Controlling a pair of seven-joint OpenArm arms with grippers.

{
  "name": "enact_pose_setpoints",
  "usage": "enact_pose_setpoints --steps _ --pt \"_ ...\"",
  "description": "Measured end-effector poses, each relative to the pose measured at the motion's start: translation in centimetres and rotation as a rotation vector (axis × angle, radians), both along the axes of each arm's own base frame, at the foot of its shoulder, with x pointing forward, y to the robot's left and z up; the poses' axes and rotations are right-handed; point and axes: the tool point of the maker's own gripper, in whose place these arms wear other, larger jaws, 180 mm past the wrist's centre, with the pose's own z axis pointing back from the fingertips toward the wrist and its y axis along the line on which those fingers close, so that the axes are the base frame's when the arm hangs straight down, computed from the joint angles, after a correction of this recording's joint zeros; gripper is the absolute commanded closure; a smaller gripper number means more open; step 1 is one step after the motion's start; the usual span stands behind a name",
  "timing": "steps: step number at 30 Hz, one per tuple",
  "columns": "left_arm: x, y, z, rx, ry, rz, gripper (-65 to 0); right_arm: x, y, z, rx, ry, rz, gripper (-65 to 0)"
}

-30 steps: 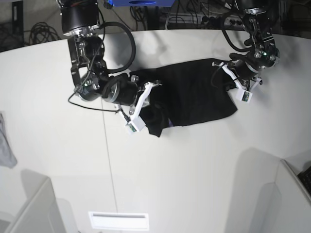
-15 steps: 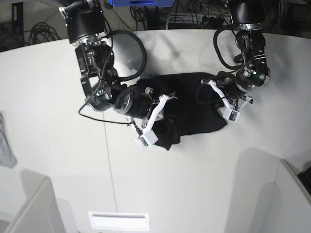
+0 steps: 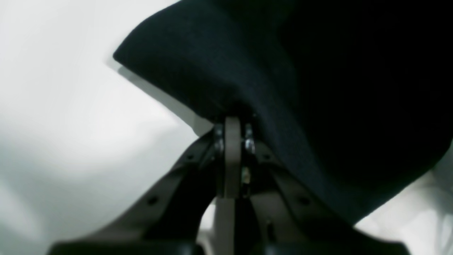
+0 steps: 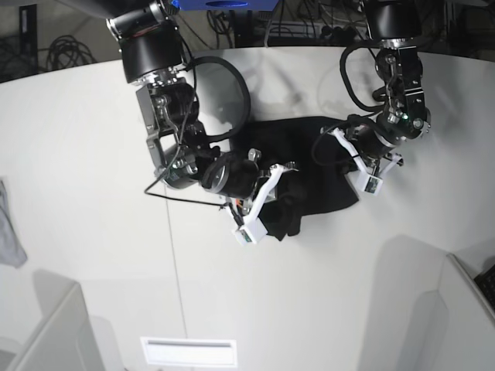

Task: Fold the T-shirt properly
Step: 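Lift the right gripper's end and fold it over toward the left gripper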

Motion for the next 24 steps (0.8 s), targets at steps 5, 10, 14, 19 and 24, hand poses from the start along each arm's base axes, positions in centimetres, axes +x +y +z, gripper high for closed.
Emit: enact_pose_setpoints --steps 5,10,14,19,24 --pt "-0.1 0.0 0.0 0.0 0.001 0.0 0.0 -0.9 2.7 -0.5 -0.002 -0.009 0.069 0.0" --pt "-0.2 0.1 -0.1 0.002 0.005 0.0 0.0 -1.5 3.5 -2.1 -0.01 0.011 0.078 0.0" --pt "-0.9 0.4 -0.6 0.009 0.022 -0.001 0.0 -1.3 4.0 -1.8 -0.001 0.005 0.078 0.0" --pt "-1.4 0.6 -0.9 0.015 0.033 -0.002 0.0 -0.6 4.5 -0.7 0.014 -0.016 0.08 0.0" --pt "-2.1 1.8 -1.1 0.011 0.041 0.042 0.0 -0.9 4.5 -1.9 -0.001 0.017 0.081 0.0"
